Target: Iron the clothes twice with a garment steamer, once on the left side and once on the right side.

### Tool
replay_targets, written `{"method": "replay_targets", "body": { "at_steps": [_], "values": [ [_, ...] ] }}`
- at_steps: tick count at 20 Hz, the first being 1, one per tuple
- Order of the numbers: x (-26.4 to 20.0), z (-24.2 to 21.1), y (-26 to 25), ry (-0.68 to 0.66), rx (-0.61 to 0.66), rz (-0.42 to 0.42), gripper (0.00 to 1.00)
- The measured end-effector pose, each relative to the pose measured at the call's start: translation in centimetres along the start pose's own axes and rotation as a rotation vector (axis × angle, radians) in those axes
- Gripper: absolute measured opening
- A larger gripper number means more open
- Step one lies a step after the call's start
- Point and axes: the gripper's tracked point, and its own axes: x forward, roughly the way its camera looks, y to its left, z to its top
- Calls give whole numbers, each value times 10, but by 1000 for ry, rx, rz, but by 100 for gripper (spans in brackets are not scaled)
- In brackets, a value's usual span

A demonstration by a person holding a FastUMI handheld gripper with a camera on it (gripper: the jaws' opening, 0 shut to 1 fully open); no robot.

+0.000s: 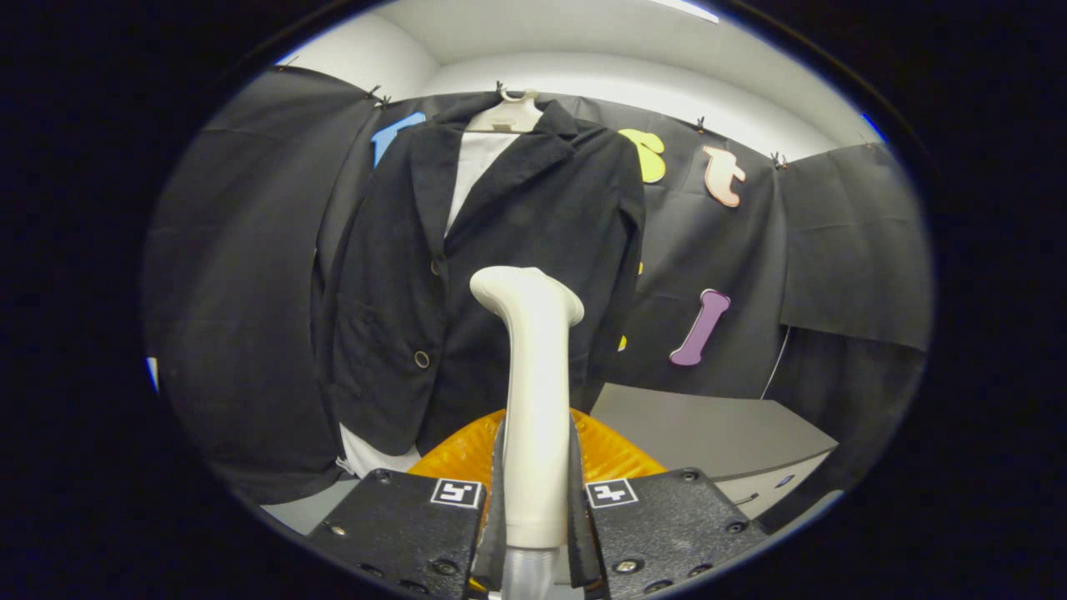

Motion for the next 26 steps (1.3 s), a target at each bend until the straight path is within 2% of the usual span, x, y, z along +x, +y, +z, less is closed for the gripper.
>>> {"method": "replay_targets", "body": {
  "at_steps": [14, 26],
  "values": [
    [-9, -63, 16, 93, -60, 20, 32],
    [-5, -132, 19, 253, -29, 46, 32]
  ]
}}
